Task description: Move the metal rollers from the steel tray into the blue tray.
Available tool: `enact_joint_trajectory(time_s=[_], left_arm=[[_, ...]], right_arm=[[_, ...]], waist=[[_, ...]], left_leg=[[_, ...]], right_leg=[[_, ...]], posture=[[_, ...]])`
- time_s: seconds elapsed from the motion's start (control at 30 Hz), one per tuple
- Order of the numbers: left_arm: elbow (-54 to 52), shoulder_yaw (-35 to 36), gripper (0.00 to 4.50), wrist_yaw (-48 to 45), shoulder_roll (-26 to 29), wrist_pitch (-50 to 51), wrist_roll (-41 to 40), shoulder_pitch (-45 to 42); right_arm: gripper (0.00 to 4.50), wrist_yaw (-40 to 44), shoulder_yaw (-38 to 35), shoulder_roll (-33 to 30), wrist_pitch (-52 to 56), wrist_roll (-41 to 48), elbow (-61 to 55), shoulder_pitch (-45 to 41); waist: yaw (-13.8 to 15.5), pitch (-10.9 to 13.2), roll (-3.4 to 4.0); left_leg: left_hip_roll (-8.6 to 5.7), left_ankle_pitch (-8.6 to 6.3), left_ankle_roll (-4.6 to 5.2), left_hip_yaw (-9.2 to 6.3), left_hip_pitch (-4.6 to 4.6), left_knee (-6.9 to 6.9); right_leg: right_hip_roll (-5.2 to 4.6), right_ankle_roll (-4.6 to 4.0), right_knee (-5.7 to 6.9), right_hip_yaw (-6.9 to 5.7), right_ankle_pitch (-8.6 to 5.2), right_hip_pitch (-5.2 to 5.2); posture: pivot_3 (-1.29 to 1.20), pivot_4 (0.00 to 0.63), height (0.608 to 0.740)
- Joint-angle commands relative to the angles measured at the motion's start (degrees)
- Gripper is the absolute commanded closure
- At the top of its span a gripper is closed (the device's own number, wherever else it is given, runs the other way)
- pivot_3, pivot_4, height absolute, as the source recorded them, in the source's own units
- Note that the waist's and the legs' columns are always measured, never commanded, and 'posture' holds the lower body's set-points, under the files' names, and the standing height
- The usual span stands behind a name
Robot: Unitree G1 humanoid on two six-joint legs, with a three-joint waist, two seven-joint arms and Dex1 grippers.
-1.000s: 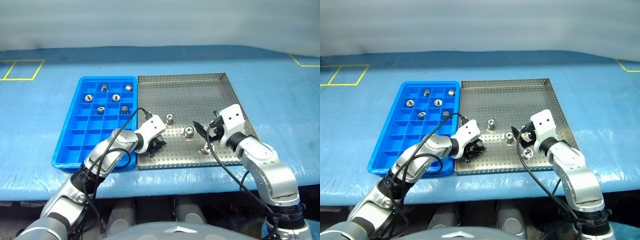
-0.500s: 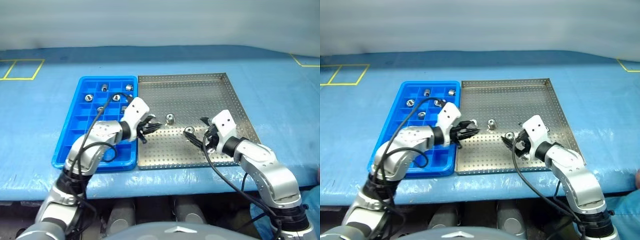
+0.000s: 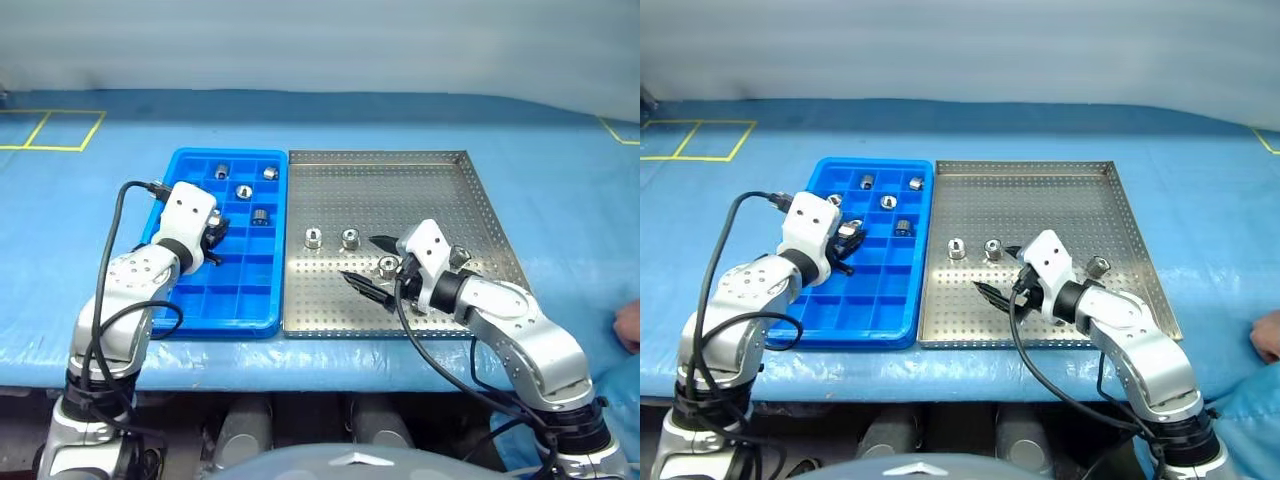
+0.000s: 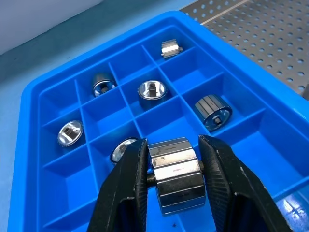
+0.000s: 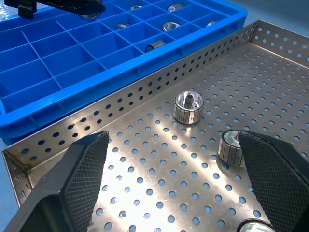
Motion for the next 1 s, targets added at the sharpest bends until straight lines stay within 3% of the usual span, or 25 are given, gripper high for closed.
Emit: enact_joint_trajectory(time_s=[0.03,0.47,0.73,0.93,1.0], left_arm=[[-2.25,3.39,3.20,3.21,-1.00,0.97,1.38,0.79],[3.85,12.16,3.20,11.21,-2.84,-1.09,4.65,1.95],[8.77,10.87,3.20,13.07,-6.92,-4.73,4.59,-0.61],[9.24,9.16,3.20,10.89,-5.57,-5.12,4.90,0.03],[9.31,9.50,2.48,10.48,-5.28,-4.88,4.75,0.37]], right_arm=[[0.00,0.13,0.10,-0.22,-1.47,-0.21,-0.30,-0.87],[0.00,-0.57,0.98,0.78,-1.85,-0.57,0.27,-0.55],[0.00,-1.12,1.40,1.26,-2.17,-0.81,-0.18,-0.21],[0.00,-1.89,1.00,1.22,-2.46,-1.18,-0.53,0.36],[0.00,-2.25,0.69,1.17,-2.46,-1.40,-0.48,0.60]], waist=[[0.27,0.00,0.00],[0.85,0.01,-0.02],[0.79,0.01,-0.06],[0.67,0.02,-0.06],[0.66,0.02,-0.06]], left_leg=[[0.00,0.00,0.00,-0.01,0.00,0.00],[0.00,0.00,-0.01,0.00,0.01,0.02],[-0.02,0.01,-0.01,-0.02,0.02,0.04],[-0.02,0.01,-0.01,-0.02,0.01,0.02],[-0.02,0.01,-0.01,-0.02,0.02,0.02]], right_leg=[[0.00,0.00,0.00,-0.01,0.00,0.00],[-0.01,-0.01,0.00,-0.02,0.00,0.02],[-0.03,0.00,0.00,-0.04,0.02,0.05],[-0.02,-0.01,0.00,-0.04,0.02,0.03],[-0.02,-0.01,0.00,-0.04,0.02,0.04]], posture=[[0.07,0.150,0.740],[0.09,0.150,0.740],[0.07,0.150,0.740],[0.05,0.150,0.740],[0.05,0.150,0.740]])
